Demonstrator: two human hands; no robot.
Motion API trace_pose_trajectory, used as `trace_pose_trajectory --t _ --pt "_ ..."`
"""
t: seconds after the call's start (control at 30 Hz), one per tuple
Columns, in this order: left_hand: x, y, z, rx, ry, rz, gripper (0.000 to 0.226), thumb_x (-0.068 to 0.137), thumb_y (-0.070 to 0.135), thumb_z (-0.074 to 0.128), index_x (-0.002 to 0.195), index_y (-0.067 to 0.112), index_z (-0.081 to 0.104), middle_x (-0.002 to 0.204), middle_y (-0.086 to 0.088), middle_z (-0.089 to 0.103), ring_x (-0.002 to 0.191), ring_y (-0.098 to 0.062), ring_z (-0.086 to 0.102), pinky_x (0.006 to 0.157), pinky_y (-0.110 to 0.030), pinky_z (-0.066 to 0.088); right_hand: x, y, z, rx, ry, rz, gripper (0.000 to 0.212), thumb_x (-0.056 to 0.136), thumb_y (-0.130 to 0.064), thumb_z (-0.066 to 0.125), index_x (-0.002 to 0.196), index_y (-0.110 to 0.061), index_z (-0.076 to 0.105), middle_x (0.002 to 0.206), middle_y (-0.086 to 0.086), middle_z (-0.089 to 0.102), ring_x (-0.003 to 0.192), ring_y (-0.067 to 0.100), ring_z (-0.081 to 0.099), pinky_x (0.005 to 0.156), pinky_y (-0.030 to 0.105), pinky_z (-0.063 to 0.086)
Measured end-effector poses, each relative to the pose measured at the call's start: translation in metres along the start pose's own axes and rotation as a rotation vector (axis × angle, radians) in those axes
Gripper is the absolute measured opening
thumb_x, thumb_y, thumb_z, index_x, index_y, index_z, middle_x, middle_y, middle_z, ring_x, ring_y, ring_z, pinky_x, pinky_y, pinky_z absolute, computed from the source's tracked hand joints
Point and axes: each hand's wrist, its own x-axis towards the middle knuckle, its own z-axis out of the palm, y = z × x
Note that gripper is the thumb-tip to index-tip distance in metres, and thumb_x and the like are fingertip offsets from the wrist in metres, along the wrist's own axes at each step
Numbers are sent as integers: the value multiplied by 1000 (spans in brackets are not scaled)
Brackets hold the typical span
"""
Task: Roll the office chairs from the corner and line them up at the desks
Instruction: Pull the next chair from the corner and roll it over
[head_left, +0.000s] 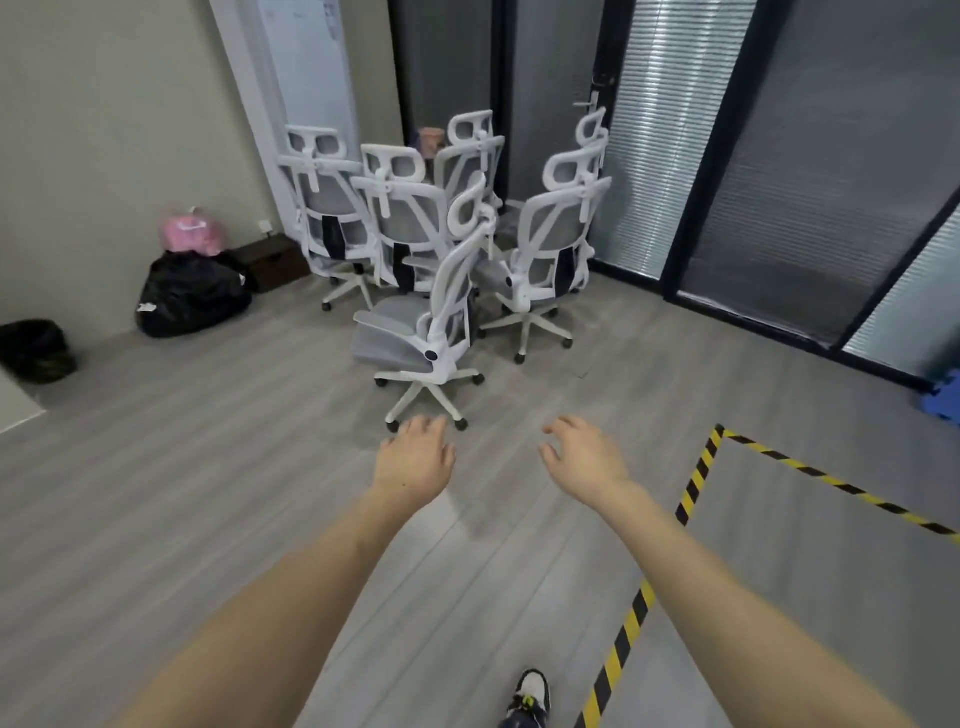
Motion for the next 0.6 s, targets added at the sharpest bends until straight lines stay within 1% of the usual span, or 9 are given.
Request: trace_pose_trajectory --t 0.17,0.27,0.37,0.5,0.6 --pt "124 25 -14 -28 40 -42 42 106 38 39 144 24 46 145 -3 48 132 -27 48 103 -44 41 128 42 -26 2 13 -19 40 104 -41 50 138 -23 61 151 2 51 136 28 49 109 40 42" --pt "190 34 -19 -44 61 -53 39 105 38 39 140 24 47 139 -2 51 130 -27 49 100 -43 41 198 56 -41 -10 15 -45 40 104 -40 49 138 -24 61 152 2 49 139 27 45 110 41 40" --pt "258 38 -26 -41 86 -60 40 105 40 40 142 25 46 140 0 50 130 -25 48 97 -42 42 270 66 -51 -16 24 -77 40 104 -40 49 139 -24 60 154 1 48 141 25 43 109 41 40" --pt "349 35 -32 -54 134 -74 40 106 40 41 142 25 48 142 1 50 131 -25 48 98 -45 43 377 76 -54 6 46 -129 40 103 -42 49 138 -24 61 153 0 49 141 25 43 110 44 42" --pt "424 28 -41 -46 178 -81 41 106 41 41 144 25 47 146 1 48 133 -24 48 100 -44 42 465 74 -59 20 97 -198 38 101 -42 52 133 -25 64 145 -3 54 134 25 50 104 47 46"
